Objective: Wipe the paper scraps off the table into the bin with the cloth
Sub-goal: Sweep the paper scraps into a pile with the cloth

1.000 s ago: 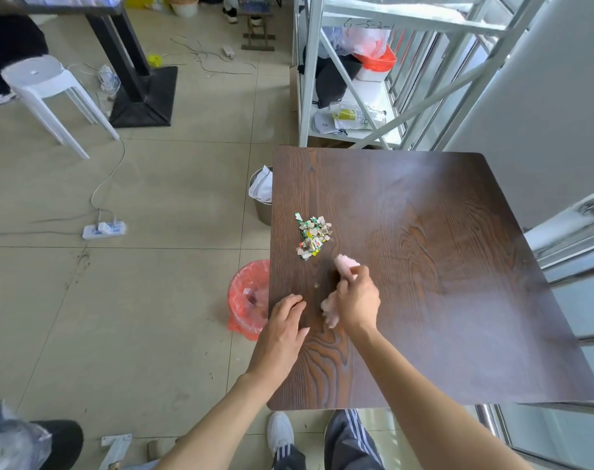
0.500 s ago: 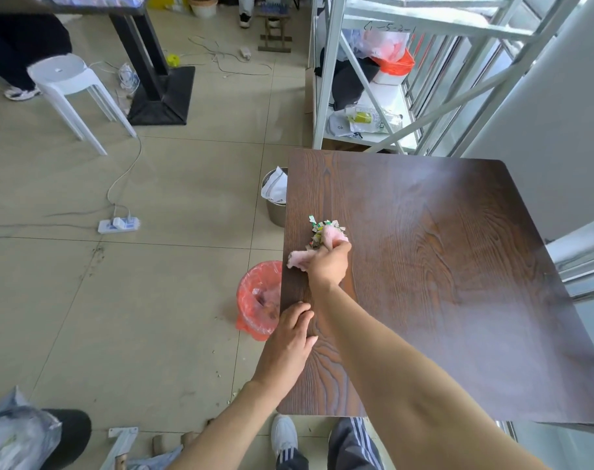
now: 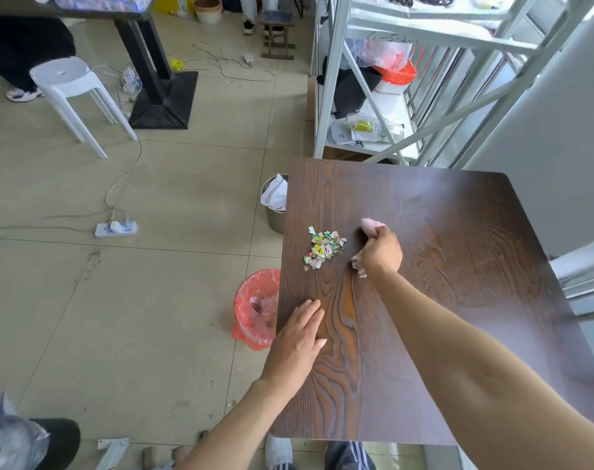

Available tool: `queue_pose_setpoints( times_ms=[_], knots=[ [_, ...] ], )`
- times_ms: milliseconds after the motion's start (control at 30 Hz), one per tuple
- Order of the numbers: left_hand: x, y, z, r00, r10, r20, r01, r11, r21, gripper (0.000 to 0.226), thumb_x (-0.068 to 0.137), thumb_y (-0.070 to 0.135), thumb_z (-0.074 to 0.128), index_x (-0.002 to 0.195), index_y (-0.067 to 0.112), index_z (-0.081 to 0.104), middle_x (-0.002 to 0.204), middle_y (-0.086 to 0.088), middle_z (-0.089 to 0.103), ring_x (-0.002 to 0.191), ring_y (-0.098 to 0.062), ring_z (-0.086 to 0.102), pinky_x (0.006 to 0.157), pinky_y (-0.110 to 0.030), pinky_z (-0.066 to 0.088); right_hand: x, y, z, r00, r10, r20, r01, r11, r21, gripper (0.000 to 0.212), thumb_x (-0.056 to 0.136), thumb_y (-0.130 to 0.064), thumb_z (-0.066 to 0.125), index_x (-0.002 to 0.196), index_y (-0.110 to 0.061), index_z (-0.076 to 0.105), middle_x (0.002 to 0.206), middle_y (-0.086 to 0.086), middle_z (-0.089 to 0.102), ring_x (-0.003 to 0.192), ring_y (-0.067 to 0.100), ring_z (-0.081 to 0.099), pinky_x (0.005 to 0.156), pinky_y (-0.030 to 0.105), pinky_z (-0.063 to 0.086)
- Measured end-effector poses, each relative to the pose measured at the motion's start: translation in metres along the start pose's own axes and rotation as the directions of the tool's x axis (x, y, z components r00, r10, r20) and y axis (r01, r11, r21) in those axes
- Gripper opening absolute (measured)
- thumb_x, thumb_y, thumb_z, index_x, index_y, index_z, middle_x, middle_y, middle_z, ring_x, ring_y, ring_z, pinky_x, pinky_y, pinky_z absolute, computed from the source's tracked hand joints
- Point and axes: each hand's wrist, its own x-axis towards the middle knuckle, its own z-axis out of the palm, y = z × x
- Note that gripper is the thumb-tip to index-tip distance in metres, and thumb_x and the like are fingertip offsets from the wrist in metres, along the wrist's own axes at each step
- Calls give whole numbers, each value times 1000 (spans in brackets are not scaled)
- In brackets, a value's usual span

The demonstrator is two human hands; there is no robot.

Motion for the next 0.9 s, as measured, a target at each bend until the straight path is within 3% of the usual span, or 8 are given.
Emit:
queue_pose_setpoints(
  times_ms=[100,300,567,767,833,900],
  knots=[
    [1,1,6,1000,-27,-16,27,1000,7,54,81,23,71,131,9,54,142,-2,49,134,-18,45,113,-38,25,-1,-8,18,999,-38,-1,38,999,1,32,92,-6,42,120,-11,57,120,14,58,106,36,59,86,38,43],
    [2,4,11,998,-46,-37,47,998,37,53,81,26,71,130,11,55,140,0,50,133,-16,46,113,-37,25,-6,-13,41,980,-201,1,201,979,19,29,91,-6,46,113,-15,62,107,12,60,92,35,61,71,32,38],
    [4,2,9,997,-6,-80,11,998,64,59,73,31,78,125,12,58,135,1,56,128,-12,46,110,-31,31,-15,-35,65,953,-296,59,289,952,100,29,92,-4,45,112,-13,63,104,12,59,89,33,61,73,33,41],
    [7,5,5,998,-9,-62,14,997,76,59,73,32,78,126,13,58,137,1,54,127,-12,52,110,-31,30,-9,-43,69,873,-454,178,438,890,124,30,92,-6,47,117,-11,64,101,14,62,91,31,60,69,27,36],
    [7,5,4,999,-11,-52,15,997,78,58,75,33,76,127,14,57,138,2,53,128,-12,50,111,-30,31,0,-42,62,850,-496,177,482,868,122,30,91,-5,50,117,-9,64,101,14,62,92,32,60,71,29,41],
    [7,5,3,999,-13,-46,17,997,76,58,75,34,76,126,14,57,138,2,53,128,-12,50,110,-29,33,10,-41,56,872,-465,151,464,885,47,35,86,-1,56,119,-9,62,104,14,60,91,32,60,74,33,46]
  ],
)
